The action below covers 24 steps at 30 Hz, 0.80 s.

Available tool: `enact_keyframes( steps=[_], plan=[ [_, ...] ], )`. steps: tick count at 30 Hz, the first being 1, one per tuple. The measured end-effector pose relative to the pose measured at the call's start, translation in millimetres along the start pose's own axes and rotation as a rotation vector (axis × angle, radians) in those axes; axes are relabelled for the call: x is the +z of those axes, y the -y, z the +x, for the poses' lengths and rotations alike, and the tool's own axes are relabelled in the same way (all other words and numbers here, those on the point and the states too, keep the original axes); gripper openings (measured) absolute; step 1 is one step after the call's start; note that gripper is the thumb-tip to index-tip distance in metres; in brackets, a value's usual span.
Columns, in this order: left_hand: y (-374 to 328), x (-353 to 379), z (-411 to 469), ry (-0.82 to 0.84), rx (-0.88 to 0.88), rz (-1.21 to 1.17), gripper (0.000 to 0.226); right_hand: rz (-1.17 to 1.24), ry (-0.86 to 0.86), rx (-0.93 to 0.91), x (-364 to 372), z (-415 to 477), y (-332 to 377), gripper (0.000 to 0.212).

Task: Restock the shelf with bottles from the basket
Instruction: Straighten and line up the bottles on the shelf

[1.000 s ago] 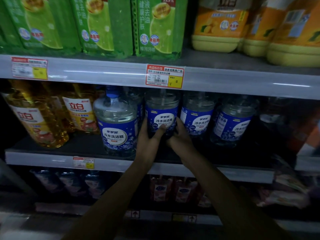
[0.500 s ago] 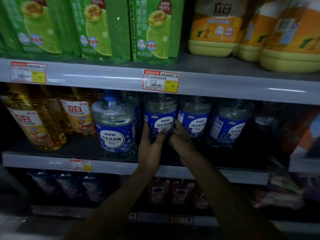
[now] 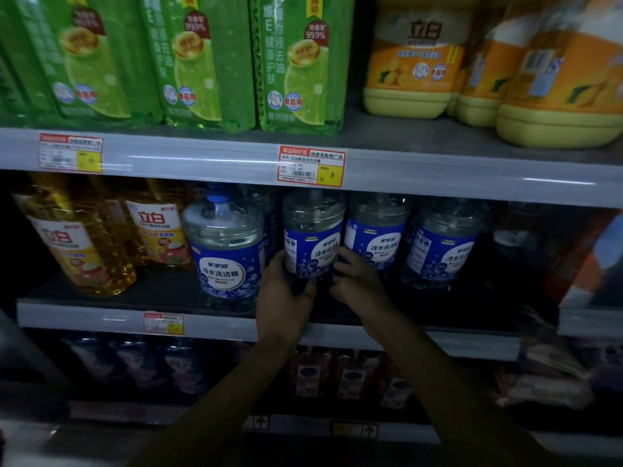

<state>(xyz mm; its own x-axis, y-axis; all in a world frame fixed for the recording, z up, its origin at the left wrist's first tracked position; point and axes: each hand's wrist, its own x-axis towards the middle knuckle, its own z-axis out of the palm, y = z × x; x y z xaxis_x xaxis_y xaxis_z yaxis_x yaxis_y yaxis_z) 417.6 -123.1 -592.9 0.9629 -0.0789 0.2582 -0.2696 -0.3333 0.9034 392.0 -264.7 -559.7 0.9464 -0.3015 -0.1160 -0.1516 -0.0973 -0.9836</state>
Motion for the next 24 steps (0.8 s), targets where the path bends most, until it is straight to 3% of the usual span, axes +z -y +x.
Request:
enact_keyframes(
  steps=[5,10,13,19,24],
  plan=[
    [5,15,17,-0.054,0.036,-0.05,0.081,-0.04,-0.002,0.012,3,0,-10,0.082],
    [-2,26,29,-0.132,-0.015,-0.124,0.092,-0.049,-0.004,-0.034,1,-1,-12,0.071],
    [-2,29,33,-0.156,-0.026,-0.04,0.101,-0.075,0.0,-0.042,1,-1,-13,0.065],
    [-15,37,15,-0.195,-0.011,0.148,0.08,-0.056,-0.045,-0.06,0,1,-15,0.06],
    [-20,34,12,-0.19,-0.037,0.042,0.072,-0.049,-0.086,-0.065,3,1,-17,0.053]
  ],
)
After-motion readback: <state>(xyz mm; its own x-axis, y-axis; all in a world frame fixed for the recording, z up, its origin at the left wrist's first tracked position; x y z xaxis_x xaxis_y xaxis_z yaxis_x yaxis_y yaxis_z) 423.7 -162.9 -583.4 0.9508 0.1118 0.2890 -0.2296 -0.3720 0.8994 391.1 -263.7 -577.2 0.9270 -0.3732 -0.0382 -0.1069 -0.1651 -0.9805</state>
